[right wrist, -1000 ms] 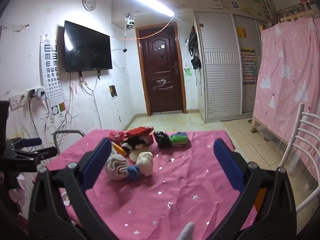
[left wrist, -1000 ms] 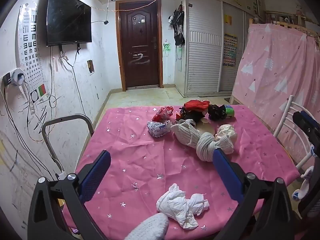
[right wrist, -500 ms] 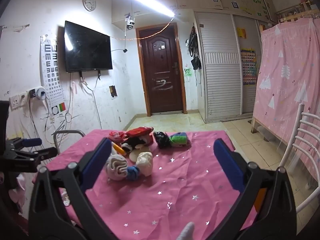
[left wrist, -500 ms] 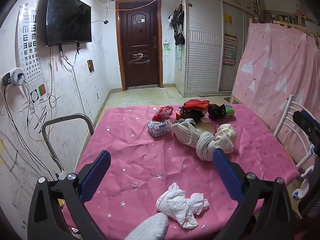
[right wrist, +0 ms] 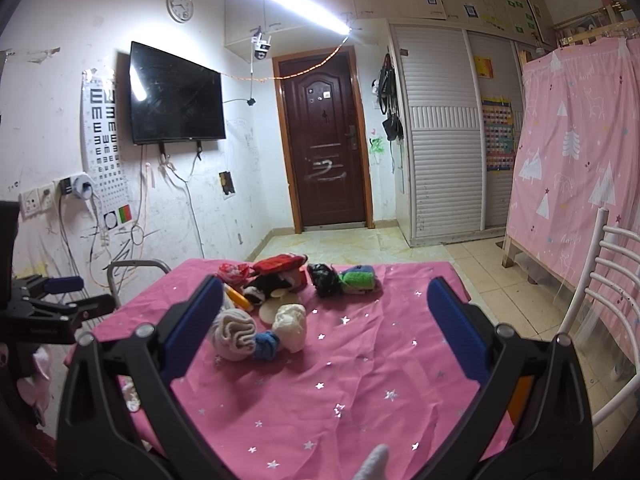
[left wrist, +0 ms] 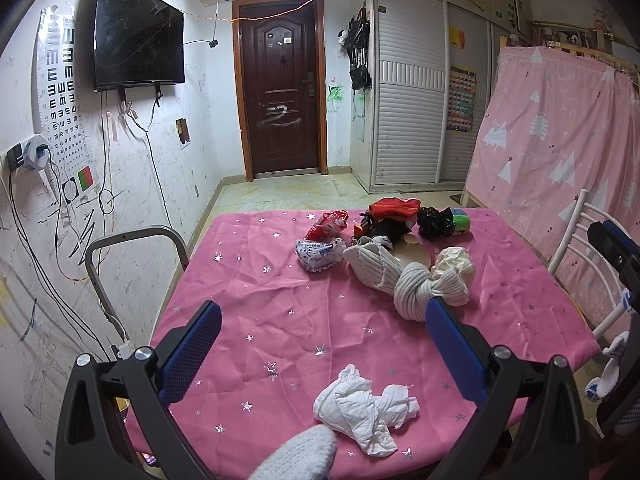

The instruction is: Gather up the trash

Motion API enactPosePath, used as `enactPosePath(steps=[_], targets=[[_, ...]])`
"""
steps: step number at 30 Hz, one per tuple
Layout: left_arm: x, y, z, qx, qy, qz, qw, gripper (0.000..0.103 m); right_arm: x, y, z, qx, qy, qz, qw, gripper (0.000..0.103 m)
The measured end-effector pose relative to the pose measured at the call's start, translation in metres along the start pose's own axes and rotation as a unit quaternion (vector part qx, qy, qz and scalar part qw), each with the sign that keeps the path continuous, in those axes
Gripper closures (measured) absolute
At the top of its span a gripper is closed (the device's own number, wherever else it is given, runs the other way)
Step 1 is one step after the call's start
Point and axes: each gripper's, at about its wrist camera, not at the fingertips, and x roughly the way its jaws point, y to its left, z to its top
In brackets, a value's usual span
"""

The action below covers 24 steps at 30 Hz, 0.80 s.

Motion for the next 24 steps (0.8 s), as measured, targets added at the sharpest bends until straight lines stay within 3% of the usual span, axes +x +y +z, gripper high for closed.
enactPosePath(steps=[24], targets=[[-0.0019,0.0006,0.0023,0.001,0.002,-0.001,1.0000,0.009,-0.0009,-0.0008,-0.0009,0.000,-0.002,0.000,1.000,0.005]])
